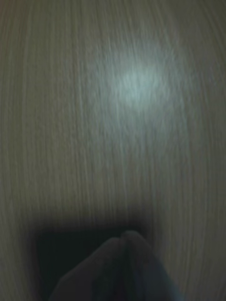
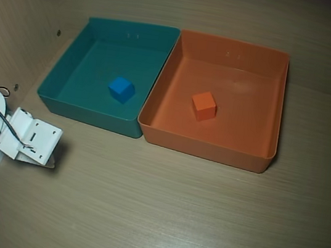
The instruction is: Grasp a cube and put it in the box.
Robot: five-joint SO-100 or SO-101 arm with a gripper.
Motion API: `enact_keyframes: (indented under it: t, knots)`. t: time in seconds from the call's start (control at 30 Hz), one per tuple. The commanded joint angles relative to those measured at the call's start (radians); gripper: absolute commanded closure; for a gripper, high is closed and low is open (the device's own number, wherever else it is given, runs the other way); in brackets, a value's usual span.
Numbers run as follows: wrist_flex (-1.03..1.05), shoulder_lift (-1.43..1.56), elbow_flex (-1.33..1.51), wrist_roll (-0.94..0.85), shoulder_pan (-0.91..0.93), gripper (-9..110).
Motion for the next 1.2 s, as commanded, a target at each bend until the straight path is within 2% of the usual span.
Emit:
enact_keyframes:
  t: [0.0,0.17,0.23,1.17]
  knots:
    - [0.121,0.094,0.061,0.0,-0.003,107]
    - [0.316,0.101,0.061,0.0,-0.025,107]
    - [0.334,0.101,0.061,0.0,-0.031,107]
    - [0.322,0.101,0.061,0.002,-0.025,107]
